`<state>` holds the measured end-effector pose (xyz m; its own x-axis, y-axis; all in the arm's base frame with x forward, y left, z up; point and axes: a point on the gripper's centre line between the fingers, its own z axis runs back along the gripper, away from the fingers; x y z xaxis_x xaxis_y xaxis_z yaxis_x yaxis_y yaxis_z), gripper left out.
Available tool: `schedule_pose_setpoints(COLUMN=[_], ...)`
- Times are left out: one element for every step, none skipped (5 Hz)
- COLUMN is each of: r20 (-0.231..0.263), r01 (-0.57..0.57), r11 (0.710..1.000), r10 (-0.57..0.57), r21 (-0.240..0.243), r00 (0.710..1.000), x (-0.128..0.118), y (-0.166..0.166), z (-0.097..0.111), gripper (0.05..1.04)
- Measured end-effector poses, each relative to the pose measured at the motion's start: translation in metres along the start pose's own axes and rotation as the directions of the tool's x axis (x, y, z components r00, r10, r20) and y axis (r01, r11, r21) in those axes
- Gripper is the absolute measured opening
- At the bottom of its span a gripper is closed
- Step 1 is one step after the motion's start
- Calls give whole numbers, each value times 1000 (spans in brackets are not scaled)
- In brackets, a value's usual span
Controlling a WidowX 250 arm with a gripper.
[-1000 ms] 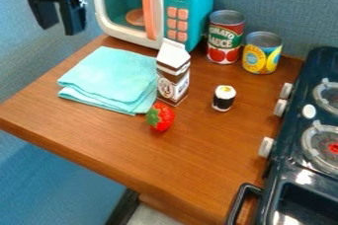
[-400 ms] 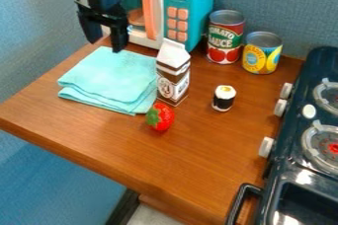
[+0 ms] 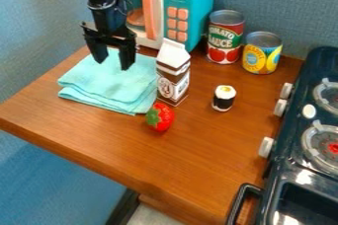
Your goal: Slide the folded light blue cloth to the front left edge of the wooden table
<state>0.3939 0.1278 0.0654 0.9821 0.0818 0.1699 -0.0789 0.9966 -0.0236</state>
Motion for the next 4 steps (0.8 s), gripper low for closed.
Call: schedule_pose_setpoints(r20=[-12,-2,16,-12], r01=[-39,-63,-75,-87], r11=[999,998,997,995], r10=[39,63,75,87], r21=[-15,-12,22,44], r00=[999,998,997,996], x=[12,24,28,22], y=[2,6,12,17], z=[-7,-11,-15,-30], gripper=[1001,1001,1001,1001])
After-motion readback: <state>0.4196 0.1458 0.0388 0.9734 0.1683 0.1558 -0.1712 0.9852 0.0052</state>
